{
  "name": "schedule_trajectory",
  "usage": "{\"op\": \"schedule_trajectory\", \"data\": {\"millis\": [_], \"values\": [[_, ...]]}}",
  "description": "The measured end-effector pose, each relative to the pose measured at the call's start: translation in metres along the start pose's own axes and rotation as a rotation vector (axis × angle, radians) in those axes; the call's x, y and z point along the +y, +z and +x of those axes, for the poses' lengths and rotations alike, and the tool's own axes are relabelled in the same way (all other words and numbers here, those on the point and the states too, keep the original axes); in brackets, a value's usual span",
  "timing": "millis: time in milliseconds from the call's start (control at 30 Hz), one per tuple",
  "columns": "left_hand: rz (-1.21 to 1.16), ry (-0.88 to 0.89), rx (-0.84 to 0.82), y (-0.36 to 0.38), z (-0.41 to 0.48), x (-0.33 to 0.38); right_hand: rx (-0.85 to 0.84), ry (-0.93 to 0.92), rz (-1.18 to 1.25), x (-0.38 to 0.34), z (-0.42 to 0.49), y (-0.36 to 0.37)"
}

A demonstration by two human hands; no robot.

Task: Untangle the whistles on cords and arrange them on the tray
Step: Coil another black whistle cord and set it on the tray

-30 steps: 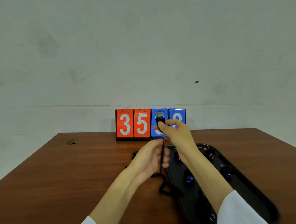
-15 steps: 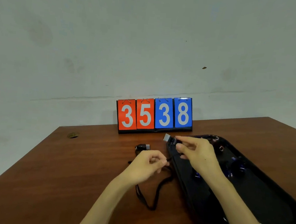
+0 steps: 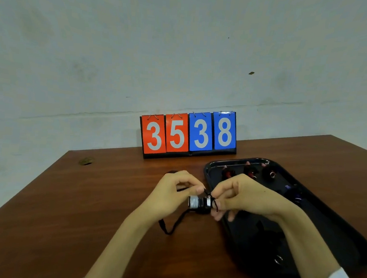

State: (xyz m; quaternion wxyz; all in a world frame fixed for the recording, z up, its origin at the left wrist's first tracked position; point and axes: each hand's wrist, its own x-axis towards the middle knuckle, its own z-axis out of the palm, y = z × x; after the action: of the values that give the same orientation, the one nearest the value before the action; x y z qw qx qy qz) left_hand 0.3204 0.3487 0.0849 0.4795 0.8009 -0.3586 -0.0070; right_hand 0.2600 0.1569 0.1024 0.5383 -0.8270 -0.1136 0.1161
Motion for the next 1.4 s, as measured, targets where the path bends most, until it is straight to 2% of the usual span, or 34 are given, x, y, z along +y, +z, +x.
{"op": "schedule_trajectory", "data": {"millis": [167,333,433,500,600,700,833,967,1100,1200,1400], "values": [[-0.153,-0.068,-0.051,0.0,-0.004,0.005,0.057,-0.093,0.181,-0.002,0.002,0.006],[-0.372,-0.125,-0.048,0.01,-0.005,0.006,0.307,-0.169,0.311,0.001,0.012,0.012],[-0.371,-0.153,-0.043,0.017,-0.004,0.004,0.502,-0.182,0.352,0.005,0.019,0.014],[-0.287,-0.158,-0.026,0.022,-0.004,0.004,0.655,-0.163,0.269,0.007,0.023,0.015],[-0.158,-0.107,-0.002,0.029,-0.004,0.002,0.857,-0.109,0.0,0.013,0.025,0.018],[-0.088,-0.058,0.059,0.028,-0.004,0.0,0.933,-0.122,-0.294,0.019,0.024,0.02],[0.011,-0.017,0.054,0.022,-0.005,0.001,0.789,-0.139,-0.555,0.025,0.027,0.021],[0.136,-0.005,0.098,0.014,-0.004,-0.004,0.57,-0.161,-0.614,0.027,0.027,0.023],[0.224,-0.029,0.134,0.008,-0.002,-0.008,0.398,-0.106,-0.488,0.023,0.025,0.023],[0.272,-0.045,0.205,0.0,-0.002,-0.013,0.29,-0.11,-0.278,0.019,0.025,0.024],[0.026,-0.129,0.206,-0.008,0.001,-0.019,0.178,-0.163,-0.004,0.011,0.019,0.023]]}}
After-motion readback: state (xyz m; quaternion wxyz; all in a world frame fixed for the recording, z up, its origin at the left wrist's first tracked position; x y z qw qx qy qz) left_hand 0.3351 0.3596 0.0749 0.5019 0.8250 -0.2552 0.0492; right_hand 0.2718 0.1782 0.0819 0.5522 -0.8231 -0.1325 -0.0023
